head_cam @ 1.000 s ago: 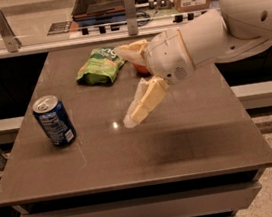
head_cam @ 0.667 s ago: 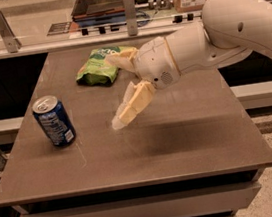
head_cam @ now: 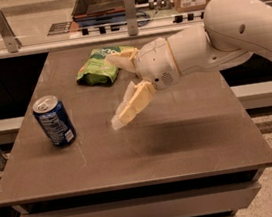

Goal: Knock pepsi can over

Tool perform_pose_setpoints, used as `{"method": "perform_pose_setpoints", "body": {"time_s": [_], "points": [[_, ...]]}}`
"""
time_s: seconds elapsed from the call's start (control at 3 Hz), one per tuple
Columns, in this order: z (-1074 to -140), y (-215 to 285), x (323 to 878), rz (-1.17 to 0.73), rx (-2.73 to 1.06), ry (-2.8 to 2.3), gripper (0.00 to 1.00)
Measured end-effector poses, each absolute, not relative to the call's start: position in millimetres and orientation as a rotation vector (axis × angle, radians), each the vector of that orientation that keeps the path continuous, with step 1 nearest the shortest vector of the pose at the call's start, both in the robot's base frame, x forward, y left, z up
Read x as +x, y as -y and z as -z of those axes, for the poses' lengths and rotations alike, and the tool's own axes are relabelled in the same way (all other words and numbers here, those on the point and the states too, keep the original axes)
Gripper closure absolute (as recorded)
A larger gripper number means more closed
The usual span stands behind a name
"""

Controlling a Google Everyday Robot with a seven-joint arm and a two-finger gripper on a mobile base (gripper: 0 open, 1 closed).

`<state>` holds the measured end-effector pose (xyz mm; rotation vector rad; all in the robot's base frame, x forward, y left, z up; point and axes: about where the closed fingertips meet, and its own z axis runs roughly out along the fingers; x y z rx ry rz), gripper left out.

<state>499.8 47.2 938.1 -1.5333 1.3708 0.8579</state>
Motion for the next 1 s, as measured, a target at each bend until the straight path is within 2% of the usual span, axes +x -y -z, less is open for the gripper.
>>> {"method": "perform_pose_setpoints", "body": {"time_s": [0.33, 1.0], "points": [[-934, -66, 503, -0.918, -1.504, -1.338, 0.00], [-933, -108, 506, -0.921, -1.427, -1.310, 0.00]]}}
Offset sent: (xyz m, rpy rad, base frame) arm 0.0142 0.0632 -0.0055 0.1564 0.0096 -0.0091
